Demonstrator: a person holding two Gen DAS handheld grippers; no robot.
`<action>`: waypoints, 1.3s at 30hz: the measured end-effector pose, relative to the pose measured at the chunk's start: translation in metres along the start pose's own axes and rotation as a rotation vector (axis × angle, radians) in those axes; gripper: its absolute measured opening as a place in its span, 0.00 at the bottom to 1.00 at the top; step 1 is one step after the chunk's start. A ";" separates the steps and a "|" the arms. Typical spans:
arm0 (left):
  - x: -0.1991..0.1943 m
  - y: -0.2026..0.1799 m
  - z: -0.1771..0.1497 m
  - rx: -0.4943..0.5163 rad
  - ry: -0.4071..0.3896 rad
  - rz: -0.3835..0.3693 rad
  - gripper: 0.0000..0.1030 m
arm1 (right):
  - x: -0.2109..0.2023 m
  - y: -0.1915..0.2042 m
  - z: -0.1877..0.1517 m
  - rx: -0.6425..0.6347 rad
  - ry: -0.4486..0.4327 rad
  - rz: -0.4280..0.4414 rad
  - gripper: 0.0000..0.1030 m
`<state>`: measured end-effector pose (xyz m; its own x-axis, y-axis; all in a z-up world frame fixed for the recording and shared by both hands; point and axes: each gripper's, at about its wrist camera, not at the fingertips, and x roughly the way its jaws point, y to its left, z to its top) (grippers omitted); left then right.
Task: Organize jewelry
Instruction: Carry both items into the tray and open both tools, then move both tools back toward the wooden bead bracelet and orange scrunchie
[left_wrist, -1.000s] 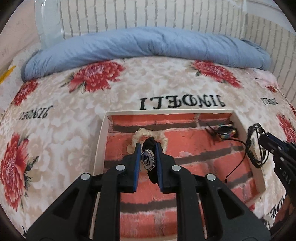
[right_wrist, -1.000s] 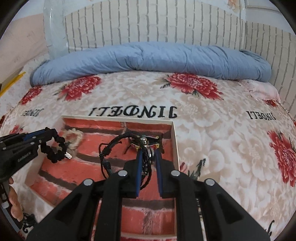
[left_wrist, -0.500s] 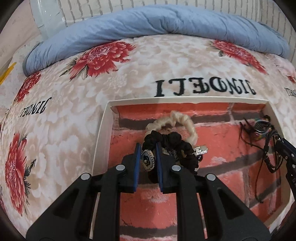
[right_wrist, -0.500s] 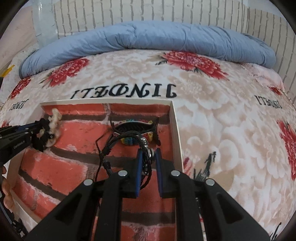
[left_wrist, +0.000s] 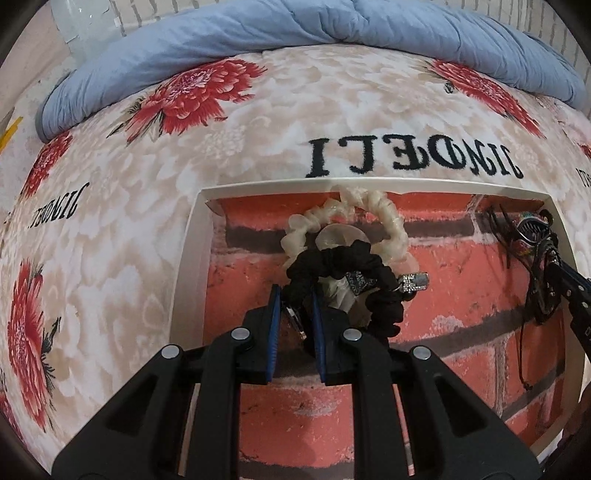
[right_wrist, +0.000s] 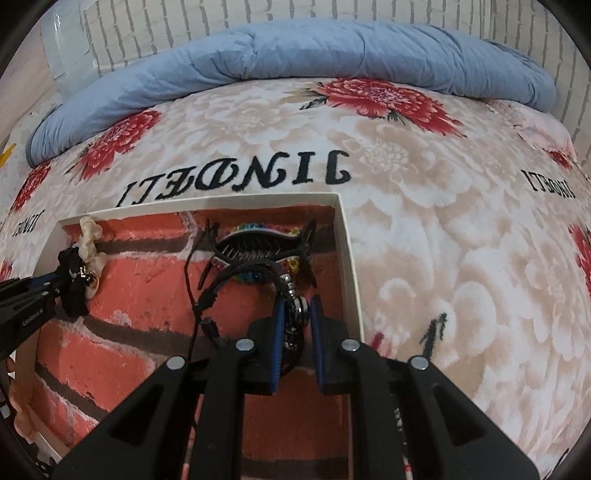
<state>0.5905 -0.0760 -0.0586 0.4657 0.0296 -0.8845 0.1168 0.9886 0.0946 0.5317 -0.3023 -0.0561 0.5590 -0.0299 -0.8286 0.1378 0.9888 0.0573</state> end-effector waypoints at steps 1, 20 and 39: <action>-0.001 0.000 -0.001 0.001 -0.001 0.003 0.22 | -0.001 0.000 0.000 -0.004 -0.001 0.004 0.15; -0.145 0.058 -0.035 -0.016 -0.191 -0.088 0.95 | -0.134 -0.006 -0.008 -0.063 -0.152 0.065 0.91; -0.209 0.103 -0.141 -0.099 -0.301 -0.137 0.95 | -0.189 -0.014 -0.099 -0.026 -0.194 -0.071 0.96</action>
<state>0.3814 0.0403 0.0713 0.6909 -0.1344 -0.7103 0.1173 0.9904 -0.0733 0.3430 -0.2964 0.0443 0.6960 -0.1250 -0.7071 0.1632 0.9865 -0.0138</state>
